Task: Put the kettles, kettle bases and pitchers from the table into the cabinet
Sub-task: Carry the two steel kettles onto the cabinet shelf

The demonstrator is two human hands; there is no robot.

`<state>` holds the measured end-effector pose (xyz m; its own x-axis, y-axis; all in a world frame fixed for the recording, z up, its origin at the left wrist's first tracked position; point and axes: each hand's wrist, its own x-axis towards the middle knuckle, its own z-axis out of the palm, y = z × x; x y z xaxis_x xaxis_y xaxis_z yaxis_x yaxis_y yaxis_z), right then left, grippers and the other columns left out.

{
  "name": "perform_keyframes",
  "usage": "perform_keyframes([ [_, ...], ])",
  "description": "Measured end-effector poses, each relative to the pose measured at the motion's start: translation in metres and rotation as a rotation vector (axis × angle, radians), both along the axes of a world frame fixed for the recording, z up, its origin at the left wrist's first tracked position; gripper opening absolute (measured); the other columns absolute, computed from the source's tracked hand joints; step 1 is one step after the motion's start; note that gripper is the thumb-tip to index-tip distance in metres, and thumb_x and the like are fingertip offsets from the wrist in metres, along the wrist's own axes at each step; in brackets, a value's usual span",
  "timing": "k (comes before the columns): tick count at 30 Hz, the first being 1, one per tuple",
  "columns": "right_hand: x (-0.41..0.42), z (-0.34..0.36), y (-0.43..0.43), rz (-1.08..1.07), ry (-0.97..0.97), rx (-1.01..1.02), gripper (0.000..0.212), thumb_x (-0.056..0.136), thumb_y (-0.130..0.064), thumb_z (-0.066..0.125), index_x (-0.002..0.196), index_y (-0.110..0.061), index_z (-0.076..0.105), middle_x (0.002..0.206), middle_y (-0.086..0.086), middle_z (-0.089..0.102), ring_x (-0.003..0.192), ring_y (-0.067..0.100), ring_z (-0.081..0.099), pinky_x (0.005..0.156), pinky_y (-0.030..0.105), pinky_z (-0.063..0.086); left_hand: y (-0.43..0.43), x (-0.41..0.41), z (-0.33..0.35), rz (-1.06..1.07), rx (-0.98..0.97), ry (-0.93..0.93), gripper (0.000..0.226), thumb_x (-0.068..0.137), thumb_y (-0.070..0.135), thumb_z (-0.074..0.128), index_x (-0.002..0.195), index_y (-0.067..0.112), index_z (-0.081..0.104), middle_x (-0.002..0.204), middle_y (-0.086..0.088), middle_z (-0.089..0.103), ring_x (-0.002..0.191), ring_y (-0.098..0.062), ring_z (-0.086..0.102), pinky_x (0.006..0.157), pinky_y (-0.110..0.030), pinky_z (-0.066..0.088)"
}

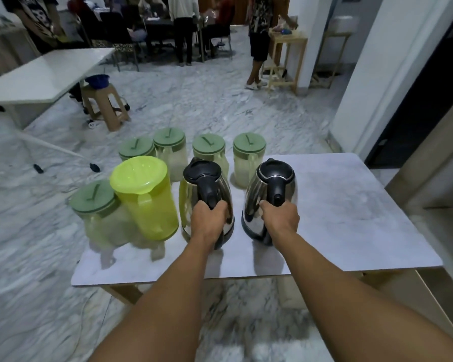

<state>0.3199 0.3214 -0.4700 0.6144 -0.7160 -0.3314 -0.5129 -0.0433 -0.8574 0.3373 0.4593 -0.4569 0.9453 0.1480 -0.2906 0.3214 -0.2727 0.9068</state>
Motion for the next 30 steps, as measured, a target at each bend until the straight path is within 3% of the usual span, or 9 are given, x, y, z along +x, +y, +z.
perform_keyframes([
  [4, -0.023, 0.020, -0.002, -0.039, -0.049, -0.073, 0.019, 0.079, -0.029, 0.068, 0.090, -0.015, 0.062, 0.081, 0.006, 0.065, 0.085, 0.032, 0.064, 0.080, 0.040, 0.055, 0.005, -0.013, 0.027, -0.081, 0.038, -0.124, 0.025, 0.073, 0.033, 0.057, 0.074, 0.008, 0.060, 0.071, -0.009, 0.061, 0.068, -0.028, 0.056, 0.060, -0.031, 0.042],
  [8, -0.059, 0.070, -0.001, -0.121, -0.182, -0.165, 0.011, 0.083, -0.023, 0.066, 0.084, -0.017, 0.057, 0.071, 0.001, 0.057, 0.078, 0.030, 0.056, 0.072, 0.031, 0.046, 0.003, -0.033, 0.075, -0.178, 0.009, -0.303, 0.022, 0.082, 0.024, 0.060, 0.064, 0.014, 0.051, 0.061, -0.002, 0.051, 0.060, -0.023, 0.047, 0.051, -0.029, 0.035],
  [15, -0.162, 0.162, -0.002, -0.474, -0.333, -0.264, 0.015, 0.071, -0.031, 0.062, 0.067, -0.017, 0.059, 0.067, 0.001, 0.063, 0.071, 0.031, 0.064, 0.064, 0.032, 0.050, -0.007, -0.108, 0.160, -0.279, -0.142, -0.505, 0.051, 0.090, 0.057, 0.055, 0.061, 0.015, 0.057, 0.067, -0.004, 0.060, 0.065, -0.024, 0.055, 0.062, -0.029, 0.038],
  [17, -0.198, 0.186, -0.005, -0.579, -0.345, -0.313, 0.024, 0.069, -0.038, 0.065, 0.063, -0.016, 0.059, 0.069, 0.001, 0.067, 0.072, 0.031, 0.064, 0.070, 0.034, 0.055, -0.016, -0.131, 0.180, -0.318, -0.164, -0.529, 0.054, 0.092, 0.057, 0.052, 0.071, 0.008, 0.062, 0.076, -0.008, 0.061, 0.073, -0.026, 0.055, 0.067, -0.029, 0.039],
  [19, -0.238, 0.207, -0.011, -0.665, -0.377, -0.359, 0.022, 0.069, -0.033, 0.065, 0.061, -0.014, 0.059, 0.069, 0.002, 0.067, 0.075, 0.031, 0.065, 0.072, 0.034, 0.055, -0.030, -0.153, 0.196, -0.374, -0.193, -0.558, 0.060, 0.091, 0.058, 0.052, 0.084, 0.001, 0.068, 0.083, -0.013, 0.063, 0.081, -0.031, 0.058, 0.071, -0.032, 0.042],
  [23, -0.318, 0.238, -0.022, -0.824, -0.391, -0.427, 0.017, 0.071, -0.026, 0.065, 0.063, -0.012, 0.059, 0.066, 0.001, 0.063, 0.072, 0.031, 0.063, 0.066, 0.031, 0.051, -0.068, -0.201, 0.222, -0.544, -0.223, -0.578, 0.049, 0.084, 0.051, 0.060, 0.080, 0.003, 0.071, 0.081, -0.013, 0.069, 0.078, -0.033, 0.065, 0.072, -0.034, 0.053],
  [28, -0.406, 0.270, -0.039, -1.018, -0.378, -0.532, 0.027, 0.067, -0.032, 0.064, 0.082, -0.011, 0.072, 0.080, 0.007, 0.071, 0.079, 0.032, 0.066, 0.076, 0.040, 0.058, -0.114, -0.275, 0.251, -0.738, -0.268, -0.521, 0.027, 0.073, 0.030, 0.065, 0.082, 0.005, 0.066, 0.083, -0.010, 0.068, 0.081, -0.034, 0.065, 0.079, -0.041, 0.059],
  [30, -0.440, 0.282, -0.046, -1.079, -0.384, -0.565, 0.018, 0.068, -0.031, 0.064, 0.074, -0.014, 0.067, 0.076, 0.004, 0.068, 0.077, 0.029, 0.066, 0.075, 0.041, 0.059, -0.134, -0.305, 0.261, -0.818, -0.304, -0.510, 0.031, 0.068, 0.031, 0.065, 0.082, 0.004, 0.069, 0.082, -0.010, 0.070, 0.080, -0.033, 0.066, 0.078, -0.041, 0.060],
])
